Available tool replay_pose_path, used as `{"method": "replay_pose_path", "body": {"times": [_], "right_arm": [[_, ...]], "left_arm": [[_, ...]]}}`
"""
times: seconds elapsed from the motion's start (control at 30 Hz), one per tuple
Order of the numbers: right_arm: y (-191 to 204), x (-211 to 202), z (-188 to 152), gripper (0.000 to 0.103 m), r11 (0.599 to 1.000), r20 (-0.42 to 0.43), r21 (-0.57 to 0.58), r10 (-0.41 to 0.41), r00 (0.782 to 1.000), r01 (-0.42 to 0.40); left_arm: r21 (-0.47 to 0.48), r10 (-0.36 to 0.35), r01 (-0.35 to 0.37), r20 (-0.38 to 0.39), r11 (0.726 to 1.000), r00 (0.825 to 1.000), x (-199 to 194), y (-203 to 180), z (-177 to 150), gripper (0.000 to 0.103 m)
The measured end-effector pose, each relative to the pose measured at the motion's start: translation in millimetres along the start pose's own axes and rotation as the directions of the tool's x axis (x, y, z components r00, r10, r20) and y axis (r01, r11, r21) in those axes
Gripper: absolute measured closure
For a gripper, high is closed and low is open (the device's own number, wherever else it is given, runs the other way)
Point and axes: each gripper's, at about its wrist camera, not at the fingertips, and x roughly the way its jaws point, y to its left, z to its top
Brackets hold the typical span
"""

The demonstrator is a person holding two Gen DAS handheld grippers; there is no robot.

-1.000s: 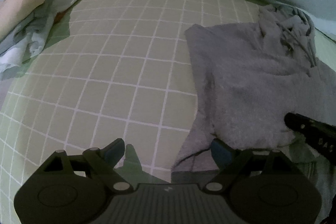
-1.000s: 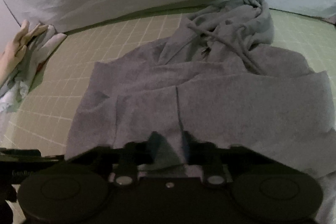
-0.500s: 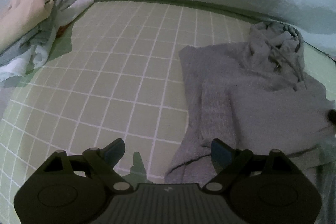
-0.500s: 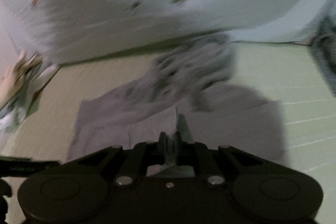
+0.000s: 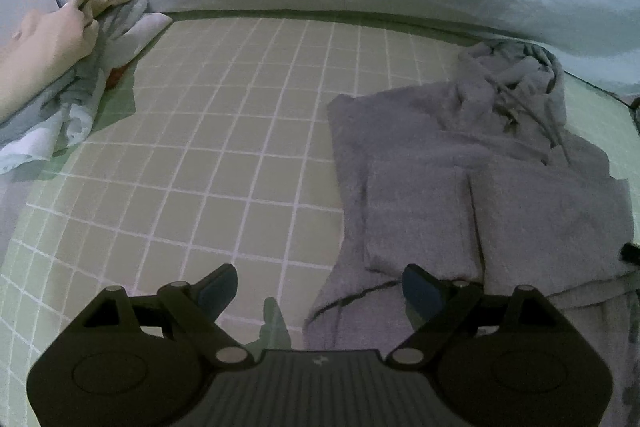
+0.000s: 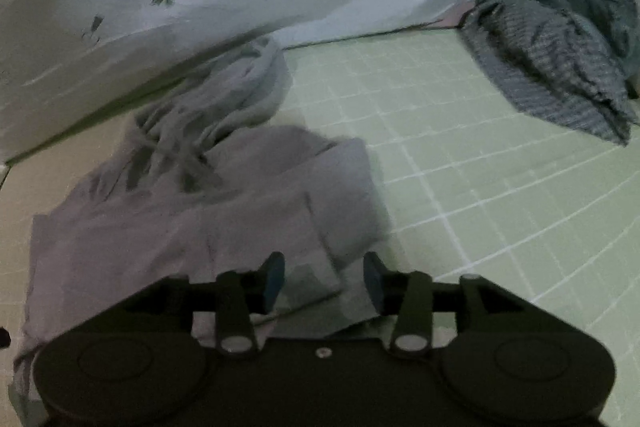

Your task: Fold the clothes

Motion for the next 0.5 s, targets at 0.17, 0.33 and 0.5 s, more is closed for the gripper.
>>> {"method": "replay_pose_path", "body": {"times": [0.17,0.33,0.5], "right_arm": [[3,7,1,0.051,0.999,-0.046,-0.034,-0.005,0.999,0.004],[0,-10,10,0.009,0.998,0.006,-0.062,0.024,1.0,-0.024],[1,-9,33,0.0,0.993,0.063,-0.116,-0.027,0.998,0.034]], "left_arm": [[-0.027,0.013,-0.014,-0.002,1.0,1.0,-7,3,-8,0.013],[-0.053,0.004,-0.005,-0.016,0.999,1.0,-9,-1,-5,0.013],[-0.05,0.005,-0.004,0.013,0.999,1.0,-2,-17,21,0.009]]}}
